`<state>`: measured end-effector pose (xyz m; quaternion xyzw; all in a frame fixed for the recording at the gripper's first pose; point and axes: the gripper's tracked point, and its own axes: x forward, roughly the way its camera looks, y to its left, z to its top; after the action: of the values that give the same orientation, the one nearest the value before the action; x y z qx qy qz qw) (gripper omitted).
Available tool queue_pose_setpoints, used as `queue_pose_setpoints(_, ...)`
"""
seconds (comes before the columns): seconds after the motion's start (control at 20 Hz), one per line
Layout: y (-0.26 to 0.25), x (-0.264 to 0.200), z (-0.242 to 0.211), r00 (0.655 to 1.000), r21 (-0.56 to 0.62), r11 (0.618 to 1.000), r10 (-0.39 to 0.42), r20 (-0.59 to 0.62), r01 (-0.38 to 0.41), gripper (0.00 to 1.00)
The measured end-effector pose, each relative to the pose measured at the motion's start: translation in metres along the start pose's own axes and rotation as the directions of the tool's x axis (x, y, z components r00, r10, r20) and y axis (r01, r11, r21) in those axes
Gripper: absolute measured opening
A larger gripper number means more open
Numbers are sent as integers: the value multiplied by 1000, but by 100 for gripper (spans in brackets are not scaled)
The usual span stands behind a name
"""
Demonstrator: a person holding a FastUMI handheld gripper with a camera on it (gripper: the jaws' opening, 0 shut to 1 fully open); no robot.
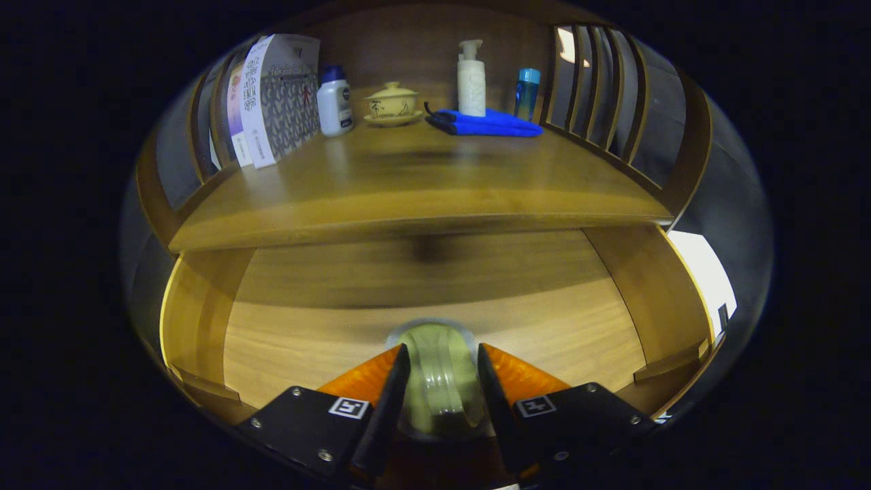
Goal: Pull open the drawer, take out the items inside it, and place them on the countertop above the cabinet.
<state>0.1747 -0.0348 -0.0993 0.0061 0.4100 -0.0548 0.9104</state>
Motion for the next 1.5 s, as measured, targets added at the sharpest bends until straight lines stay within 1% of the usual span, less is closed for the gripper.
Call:
queue_pose_setpoints(0.1, 1, -1, -1, 1000, 14, 1000, 1, -6, -1, 49)
queue_pose_setpoints(0.15, 1, -2, -1, 1000, 9, 1000, 0, -8, 0, 38)
queue_pose_setpoints(0.2, 1, -1, -2, 1000, 0, 1000, -4, -7, 4, 34)
queue_pose_setpoints(0.25, 1, -2, -2, 1000, -8, 1000, -7, -4, 7, 26)
queue_pose_setpoints(0.45, 3, -9, 0, 999, -31, 999, -15, 28, 16, 21)
queue_pose_setpoints(0.6, 3, -22, 8, 997, -35, 999, -16, 70, 18, 22)
queue_pose_setpoints(0.8, 0, -44, 23, 991, -6, 1000, -14, 134, 15, 21)
queue_pose_setpoints(1.0, -9, -68, 44, 979, 25, 999, -31, 202, 27, 22)
queue_pose_setpoints(1.2, -16, -88, 70, 962, 54, 998, -37, 272, 23, 21)
queue_pose_setpoints(1.5, -13, -94, 113, 937, 42, 999, -13, 350, -2, 21)
